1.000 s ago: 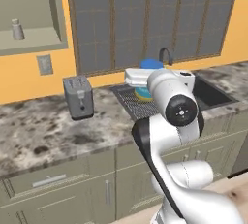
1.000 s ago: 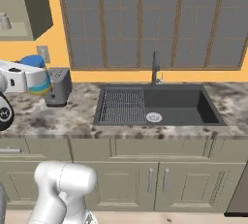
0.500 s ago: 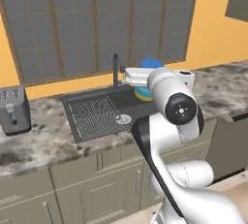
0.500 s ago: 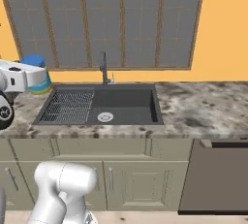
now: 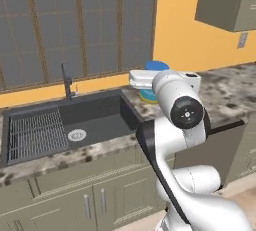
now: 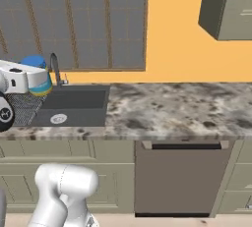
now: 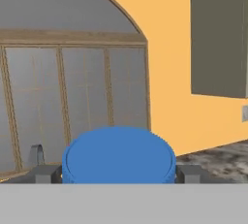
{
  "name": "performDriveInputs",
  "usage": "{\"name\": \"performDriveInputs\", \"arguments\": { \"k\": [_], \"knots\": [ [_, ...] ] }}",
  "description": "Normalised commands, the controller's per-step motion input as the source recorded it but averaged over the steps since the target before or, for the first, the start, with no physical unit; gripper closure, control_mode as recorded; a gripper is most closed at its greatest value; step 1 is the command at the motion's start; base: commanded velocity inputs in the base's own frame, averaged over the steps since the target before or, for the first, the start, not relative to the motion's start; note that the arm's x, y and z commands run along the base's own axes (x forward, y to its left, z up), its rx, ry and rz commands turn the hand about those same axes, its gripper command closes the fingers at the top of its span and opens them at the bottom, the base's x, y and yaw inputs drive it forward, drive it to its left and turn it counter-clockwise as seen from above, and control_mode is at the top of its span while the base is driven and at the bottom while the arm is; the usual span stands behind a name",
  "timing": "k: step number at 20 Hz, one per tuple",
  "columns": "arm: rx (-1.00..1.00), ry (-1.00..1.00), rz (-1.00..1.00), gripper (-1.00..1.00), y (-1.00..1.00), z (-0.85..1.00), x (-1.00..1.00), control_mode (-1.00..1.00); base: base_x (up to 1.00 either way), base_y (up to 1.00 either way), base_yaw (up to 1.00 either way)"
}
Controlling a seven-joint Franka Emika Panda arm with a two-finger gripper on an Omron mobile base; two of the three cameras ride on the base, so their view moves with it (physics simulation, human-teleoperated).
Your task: Collect the paprika, mayonnaise, and shaker from the cabinet and place them next to the stove.
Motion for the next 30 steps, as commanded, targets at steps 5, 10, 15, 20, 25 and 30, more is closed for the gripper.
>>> {"name": "performDriveInputs", "arguments": {
  "k": [5,10,15,20,25,30],
  "knots": [
    [0.0,0.0,0.0,1.0,0.0,0.0,0.0,1.0,0.13,-1.0,0.0],
    [0.0,0.0,0.0,1.0,0.0,0.0,0.0,1.0,0.15,-1.0,0.0],
    [0.0,0.0,0.0,1.0,0.0,0.0,0.0,1.0,0.21,-1.0,0.0],
    [0.0,0.0,0.0,1.0,0.0,0.0,0.0,1.0,0.26,-1.0,0.0],
    [0.0,0.0,0.0,1.0,0.0,0.0,0.0,1.0,0.31,-1.0,0.0],
    [0.0,0.0,0.0,1.0,0.0,0.0,0.0,1.0,0.37,-0.93,0.02]
  ]
}}
